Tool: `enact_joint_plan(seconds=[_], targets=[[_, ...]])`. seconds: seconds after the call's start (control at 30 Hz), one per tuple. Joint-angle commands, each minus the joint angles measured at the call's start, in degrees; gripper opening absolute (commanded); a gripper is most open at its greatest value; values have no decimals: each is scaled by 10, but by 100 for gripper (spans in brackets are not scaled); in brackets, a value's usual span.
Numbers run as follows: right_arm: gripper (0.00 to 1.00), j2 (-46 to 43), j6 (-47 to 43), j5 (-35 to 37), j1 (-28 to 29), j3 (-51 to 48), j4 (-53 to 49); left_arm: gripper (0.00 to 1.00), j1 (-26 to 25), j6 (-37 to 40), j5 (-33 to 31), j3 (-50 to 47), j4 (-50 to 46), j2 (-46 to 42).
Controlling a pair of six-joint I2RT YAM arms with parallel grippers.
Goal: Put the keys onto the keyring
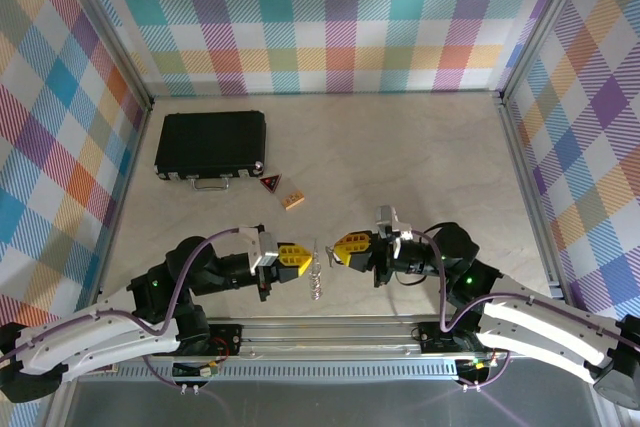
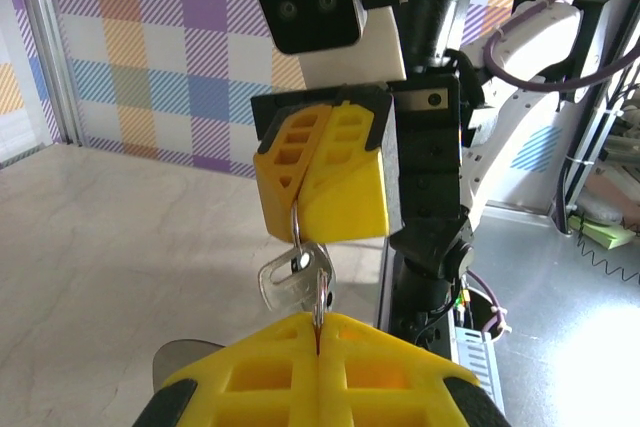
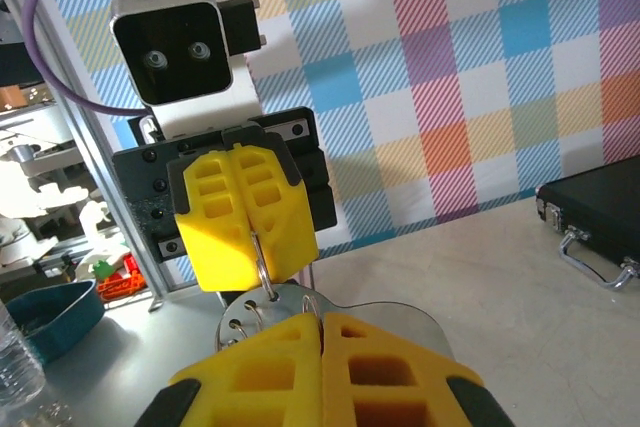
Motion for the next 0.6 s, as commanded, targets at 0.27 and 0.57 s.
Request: enact_joint_plan(seconds=[0.27, 0.57], targets=[[0, 1, 3, 54, 26, -3, 92, 0, -5, -26, -3, -23, 103, 8], [0, 21, -4, 56, 33, 9, 93, 0, -5, -31, -10, -23, 112, 10]])
